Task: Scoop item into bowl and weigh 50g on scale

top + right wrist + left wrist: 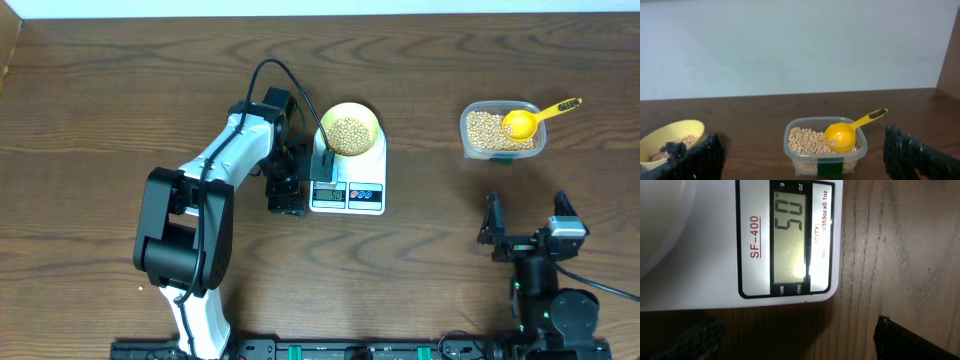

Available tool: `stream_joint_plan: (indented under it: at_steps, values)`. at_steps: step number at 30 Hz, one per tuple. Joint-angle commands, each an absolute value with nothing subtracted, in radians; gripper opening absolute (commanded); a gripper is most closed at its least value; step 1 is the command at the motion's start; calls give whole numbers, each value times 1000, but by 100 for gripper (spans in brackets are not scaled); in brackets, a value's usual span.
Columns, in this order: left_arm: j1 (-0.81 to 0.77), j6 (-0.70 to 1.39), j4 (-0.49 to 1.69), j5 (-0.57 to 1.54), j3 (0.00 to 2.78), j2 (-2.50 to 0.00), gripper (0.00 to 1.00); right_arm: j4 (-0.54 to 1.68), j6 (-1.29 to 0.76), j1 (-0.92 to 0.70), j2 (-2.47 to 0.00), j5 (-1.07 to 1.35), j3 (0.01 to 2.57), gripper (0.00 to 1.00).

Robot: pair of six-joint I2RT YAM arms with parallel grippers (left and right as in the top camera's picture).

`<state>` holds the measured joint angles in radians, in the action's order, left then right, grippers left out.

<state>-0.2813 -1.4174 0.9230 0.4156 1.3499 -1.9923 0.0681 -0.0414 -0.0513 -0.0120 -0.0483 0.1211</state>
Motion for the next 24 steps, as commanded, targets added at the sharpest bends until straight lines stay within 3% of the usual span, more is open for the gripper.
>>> stream_joint_plan:
  at_steps: [1, 24]
  values:
    - [-278, -1419, 929, 418, 1344, -2009, 97, 32, -54, -76, -4, -103, 39, 99]
    - [-278, -1419, 929, 417, 1344, -2009, 98, 75, -63, 4, -5, 6, 6, 99]
